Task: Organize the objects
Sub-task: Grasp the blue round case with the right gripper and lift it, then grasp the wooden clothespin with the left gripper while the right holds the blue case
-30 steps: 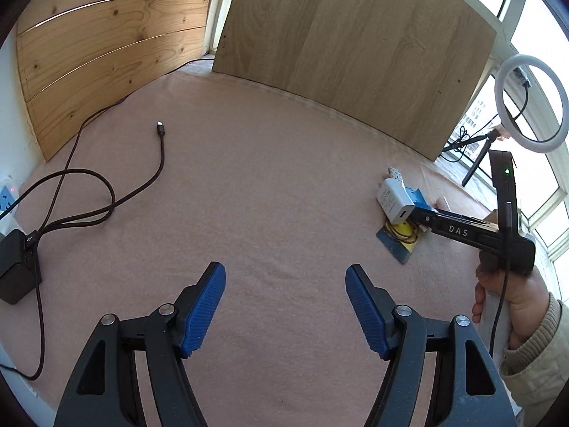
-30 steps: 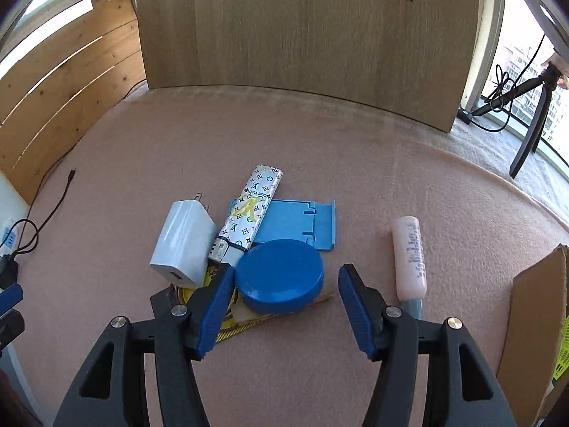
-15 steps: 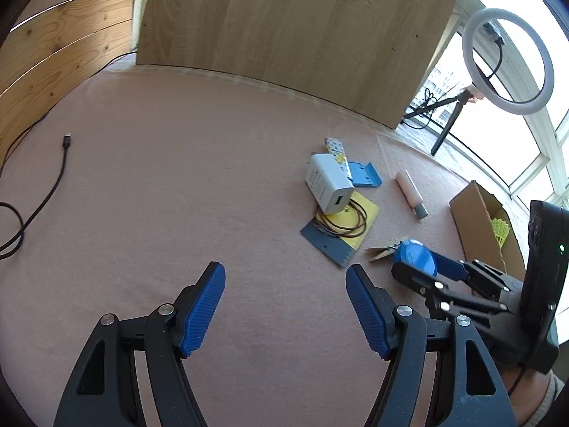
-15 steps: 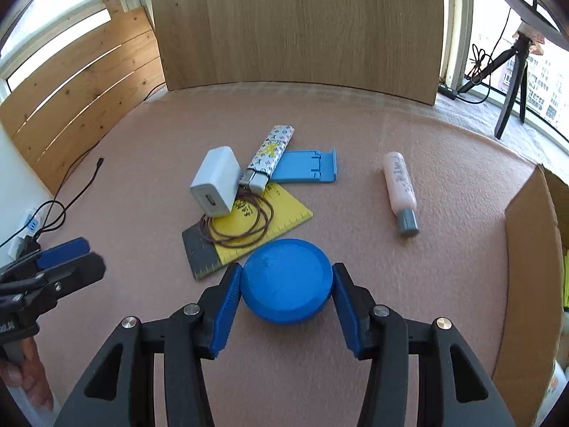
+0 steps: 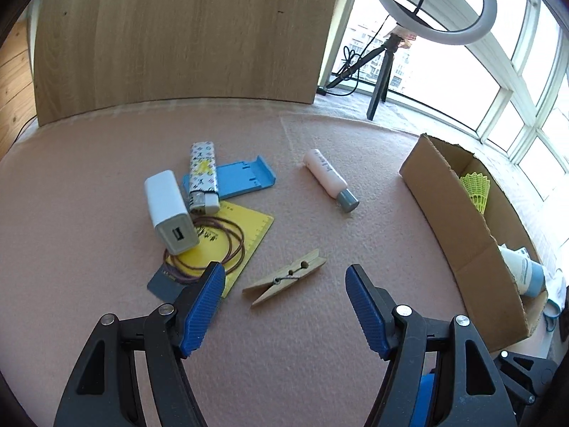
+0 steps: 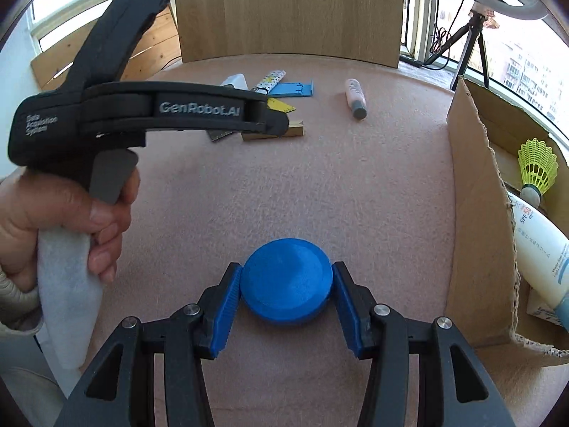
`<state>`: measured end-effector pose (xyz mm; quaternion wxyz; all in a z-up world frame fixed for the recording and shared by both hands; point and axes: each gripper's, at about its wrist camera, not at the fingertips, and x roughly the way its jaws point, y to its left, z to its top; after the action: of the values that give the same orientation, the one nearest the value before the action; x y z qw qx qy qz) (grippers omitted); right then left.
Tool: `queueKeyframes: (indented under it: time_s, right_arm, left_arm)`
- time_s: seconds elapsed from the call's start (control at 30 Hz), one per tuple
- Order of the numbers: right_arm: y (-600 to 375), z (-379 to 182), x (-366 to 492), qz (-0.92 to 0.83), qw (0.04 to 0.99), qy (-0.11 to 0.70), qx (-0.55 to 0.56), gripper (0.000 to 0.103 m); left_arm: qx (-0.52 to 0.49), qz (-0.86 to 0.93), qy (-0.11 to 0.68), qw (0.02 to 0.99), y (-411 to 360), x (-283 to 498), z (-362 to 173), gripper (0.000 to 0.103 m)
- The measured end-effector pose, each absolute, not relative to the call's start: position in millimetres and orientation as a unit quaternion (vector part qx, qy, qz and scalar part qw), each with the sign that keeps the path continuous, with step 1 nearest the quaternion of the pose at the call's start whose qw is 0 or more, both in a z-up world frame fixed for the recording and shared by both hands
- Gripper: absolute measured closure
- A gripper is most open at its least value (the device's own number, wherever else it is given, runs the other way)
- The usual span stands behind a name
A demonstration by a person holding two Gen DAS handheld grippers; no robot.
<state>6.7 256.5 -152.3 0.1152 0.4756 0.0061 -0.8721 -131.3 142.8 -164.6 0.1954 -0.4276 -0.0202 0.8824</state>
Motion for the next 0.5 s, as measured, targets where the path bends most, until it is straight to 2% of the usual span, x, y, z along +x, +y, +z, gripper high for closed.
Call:
queueKeyframes:
  time_s: [0.17, 0.3, 0.4, 0.5]
  right_arm:
    - [265.3, -151.1, 9.1, -0.872, 0.118, -0.021, 0.474, 0.056]
    - [269.9, -151.3, 12.4, -0.872, 0.119, -0.041, 0.472, 0.056]
    - [271.1, -151.7, 13.8, -0.873, 0.119, -0.044, 0.471, 0.056]
    - [270.4, -151.9, 15.1, -0.873, 0.118, -0.043, 0.47, 0.056]
  left_arm:
    - [-0.462, 0.855, 0.01, 0.234, 156.9, -137.7, -175.7, 0.034]
    - [-0.476, 0.831, -0.03, 0.287, 152.5, -123.2, -171.1, 0.037]
    - [-0.471, 0.842, 0.001, 0.262, 155.9, -120.2, -172.5, 0.039]
    - [-0.474, 0.848, -0.025, 0.234, 152.4, -130.5, -174.5, 0.041]
